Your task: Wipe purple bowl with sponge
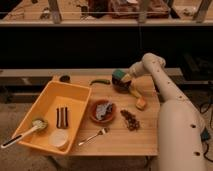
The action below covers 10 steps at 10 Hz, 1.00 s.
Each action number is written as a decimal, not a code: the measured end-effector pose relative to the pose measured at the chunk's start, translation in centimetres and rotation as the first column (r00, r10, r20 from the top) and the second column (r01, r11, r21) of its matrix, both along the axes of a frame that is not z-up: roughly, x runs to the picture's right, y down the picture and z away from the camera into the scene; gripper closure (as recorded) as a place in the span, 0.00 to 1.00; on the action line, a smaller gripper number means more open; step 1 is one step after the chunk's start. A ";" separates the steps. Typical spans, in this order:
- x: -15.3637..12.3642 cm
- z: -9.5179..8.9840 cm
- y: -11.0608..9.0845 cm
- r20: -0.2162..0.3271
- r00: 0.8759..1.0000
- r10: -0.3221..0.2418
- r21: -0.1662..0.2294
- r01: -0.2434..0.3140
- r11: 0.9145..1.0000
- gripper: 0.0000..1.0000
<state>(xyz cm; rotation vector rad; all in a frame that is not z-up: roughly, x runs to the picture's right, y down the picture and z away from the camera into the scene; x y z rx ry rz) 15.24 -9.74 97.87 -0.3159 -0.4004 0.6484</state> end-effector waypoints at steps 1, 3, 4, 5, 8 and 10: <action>-0.2 0.3 0.0 -0.009 1.000 0.019 -0.010 -0.019 1.000 1.00; -1.6 0.6 0.1 -0.009 1.000 0.015 -0.022 -0.015 1.000 1.00; -2.6 0.6 0.2 0.005 1.000 -0.006 -0.019 0.006 1.000 1.00; -2.6 0.6 0.5 0.023 0.999 -0.037 -0.008 0.037 0.999 1.00; -1.5 0.2 1.2 0.048 0.995 -0.090 0.015 0.090 0.996 1.00; -0.1 -0.2 1.9 0.049 0.993 -0.108 0.023 0.107 0.994 1.00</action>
